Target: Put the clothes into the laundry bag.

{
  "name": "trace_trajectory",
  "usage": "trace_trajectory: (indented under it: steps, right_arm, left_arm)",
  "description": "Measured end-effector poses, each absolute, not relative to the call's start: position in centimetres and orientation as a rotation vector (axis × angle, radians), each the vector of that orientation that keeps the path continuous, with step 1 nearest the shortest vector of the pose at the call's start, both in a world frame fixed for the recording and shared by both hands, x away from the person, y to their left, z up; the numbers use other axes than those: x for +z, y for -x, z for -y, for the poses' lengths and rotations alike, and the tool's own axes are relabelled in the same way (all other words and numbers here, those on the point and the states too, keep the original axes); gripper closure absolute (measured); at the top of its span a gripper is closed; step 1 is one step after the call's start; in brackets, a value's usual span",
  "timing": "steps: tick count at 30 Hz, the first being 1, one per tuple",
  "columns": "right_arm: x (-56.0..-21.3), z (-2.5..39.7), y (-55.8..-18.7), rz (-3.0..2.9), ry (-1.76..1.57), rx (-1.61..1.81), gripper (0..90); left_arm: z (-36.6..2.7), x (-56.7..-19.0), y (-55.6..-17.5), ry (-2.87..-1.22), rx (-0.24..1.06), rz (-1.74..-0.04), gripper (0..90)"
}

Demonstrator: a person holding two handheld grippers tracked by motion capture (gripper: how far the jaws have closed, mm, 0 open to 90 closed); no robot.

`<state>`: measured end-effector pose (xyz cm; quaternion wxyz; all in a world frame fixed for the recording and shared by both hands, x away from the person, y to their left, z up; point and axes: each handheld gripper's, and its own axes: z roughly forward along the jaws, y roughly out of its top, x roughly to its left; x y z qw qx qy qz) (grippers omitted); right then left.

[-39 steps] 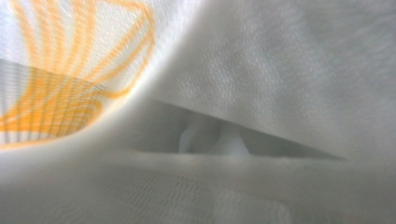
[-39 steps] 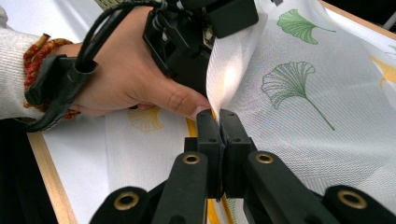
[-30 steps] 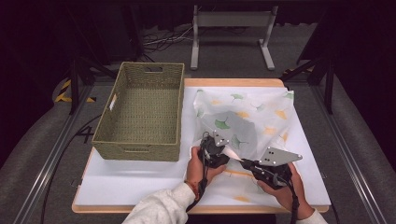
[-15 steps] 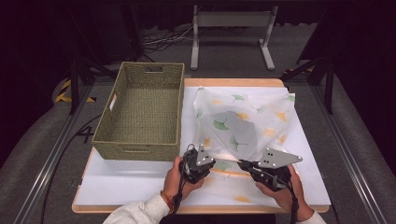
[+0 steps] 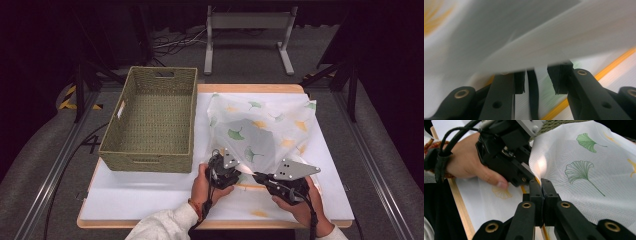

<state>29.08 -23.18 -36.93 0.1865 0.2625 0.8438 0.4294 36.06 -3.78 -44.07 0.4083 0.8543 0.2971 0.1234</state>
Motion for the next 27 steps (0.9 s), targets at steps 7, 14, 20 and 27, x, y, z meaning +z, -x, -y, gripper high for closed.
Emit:
trace_trajectory:
  steps: [7, 14, 20, 27]
  right_arm:
    - [-37.0, 23.0, -29.0, -2.386, -0.739, 1.201, 89.2]
    - [-37.1, 22.9, -29.1, -2.388, -0.741, 1.19, 89.3]
    - [-37.0, 23.0, -29.1, -2.384, -0.743, 1.189, 89.3]
    - [-37.0, 23.3, -29.1, -2.374, -0.748, 1.192, 89.2]
  left_arm:
    - [6.1, -44.6, -37.4, -2.14, 0.278, -0.79, 65.0]
    - [7.0, -44.3, -38.7, -2.095, 0.328, -0.848, 66.4]
    - [6.7, -44.3, -39.0, -2.073, 0.331, -0.868, 66.5]
    - [5.4, -43.9, -37.6, -2.101, 0.274, -0.819, 62.7]
